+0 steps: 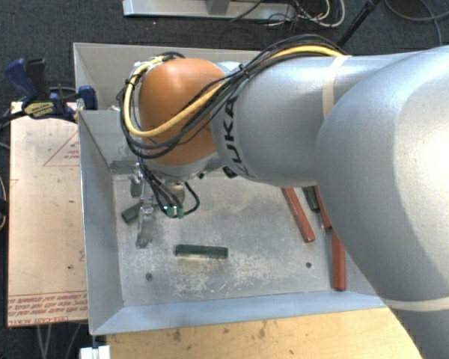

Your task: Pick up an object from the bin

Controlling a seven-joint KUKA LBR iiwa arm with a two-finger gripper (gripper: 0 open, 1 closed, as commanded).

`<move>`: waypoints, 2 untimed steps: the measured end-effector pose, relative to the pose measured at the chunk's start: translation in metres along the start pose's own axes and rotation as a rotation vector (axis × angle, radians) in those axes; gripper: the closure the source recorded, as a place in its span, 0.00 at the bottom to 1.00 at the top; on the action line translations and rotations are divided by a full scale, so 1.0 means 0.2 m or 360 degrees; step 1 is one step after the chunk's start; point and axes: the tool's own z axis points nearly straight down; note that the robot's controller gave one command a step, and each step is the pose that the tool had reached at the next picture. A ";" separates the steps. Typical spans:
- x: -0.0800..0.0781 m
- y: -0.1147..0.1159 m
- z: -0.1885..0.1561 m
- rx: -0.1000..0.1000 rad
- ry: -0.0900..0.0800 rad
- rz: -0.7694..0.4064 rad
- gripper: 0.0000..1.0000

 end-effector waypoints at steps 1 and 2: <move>-0.01 -0.01 -0.02 -0.0003 -0.0013 0.0006 0.00; -0.12 -0.03 0.18 -0.0007 -0.0028 -0.0211 0.00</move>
Offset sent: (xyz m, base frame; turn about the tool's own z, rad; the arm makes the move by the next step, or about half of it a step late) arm 0.0415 -0.0157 -0.0879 -0.2634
